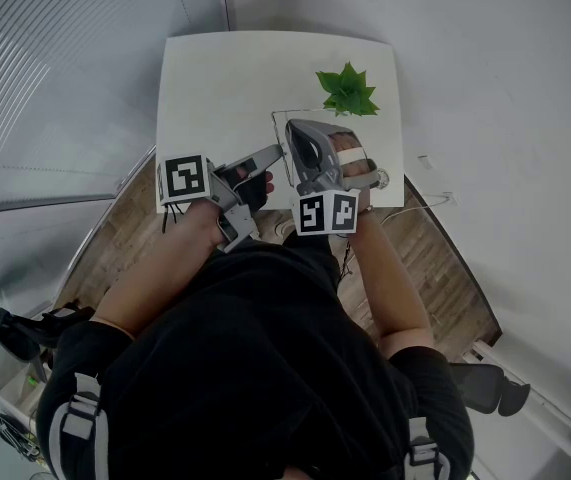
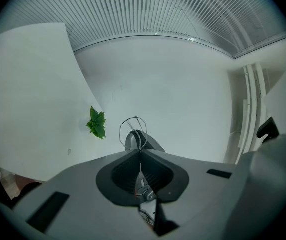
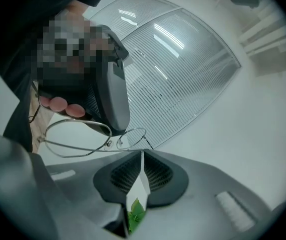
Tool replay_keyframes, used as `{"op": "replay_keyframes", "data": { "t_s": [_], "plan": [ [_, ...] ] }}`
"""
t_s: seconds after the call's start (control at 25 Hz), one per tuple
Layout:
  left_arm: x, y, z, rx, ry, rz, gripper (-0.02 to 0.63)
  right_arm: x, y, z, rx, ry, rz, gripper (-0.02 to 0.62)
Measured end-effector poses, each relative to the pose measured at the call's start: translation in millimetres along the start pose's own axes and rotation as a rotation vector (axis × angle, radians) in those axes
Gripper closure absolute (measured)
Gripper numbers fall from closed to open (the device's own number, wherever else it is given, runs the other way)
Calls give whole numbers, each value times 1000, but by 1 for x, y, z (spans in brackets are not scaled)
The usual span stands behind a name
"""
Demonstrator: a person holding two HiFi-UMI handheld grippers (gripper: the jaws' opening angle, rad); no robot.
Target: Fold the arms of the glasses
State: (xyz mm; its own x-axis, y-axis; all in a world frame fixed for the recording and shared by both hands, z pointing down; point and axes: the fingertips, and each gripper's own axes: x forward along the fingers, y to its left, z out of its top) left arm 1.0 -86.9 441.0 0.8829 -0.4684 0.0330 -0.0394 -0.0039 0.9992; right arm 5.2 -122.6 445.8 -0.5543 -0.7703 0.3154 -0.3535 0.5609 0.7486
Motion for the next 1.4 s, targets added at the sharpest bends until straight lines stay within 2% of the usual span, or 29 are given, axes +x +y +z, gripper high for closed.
{"op": "replay_keyframes", "data": {
  "t_s": [0.16, 0.68, 1.16, 1.4],
  "plan": [
    [2, -6, 1, 29, 2, -18, 594, 1, 3, 4, -23, -11, 10, 566],
    [3, -8, -2, 31, 17, -37, 594, -2, 8, 6, -129, -40, 27, 566],
    [4, -15, 2, 22, 0, -63, 594, -7, 2, 0, -111, -15, 14, 520],
    [3, -16, 4, 26, -11, -65, 594, -19, -19, -22, -39, 29, -38, 515]
  ]
}}
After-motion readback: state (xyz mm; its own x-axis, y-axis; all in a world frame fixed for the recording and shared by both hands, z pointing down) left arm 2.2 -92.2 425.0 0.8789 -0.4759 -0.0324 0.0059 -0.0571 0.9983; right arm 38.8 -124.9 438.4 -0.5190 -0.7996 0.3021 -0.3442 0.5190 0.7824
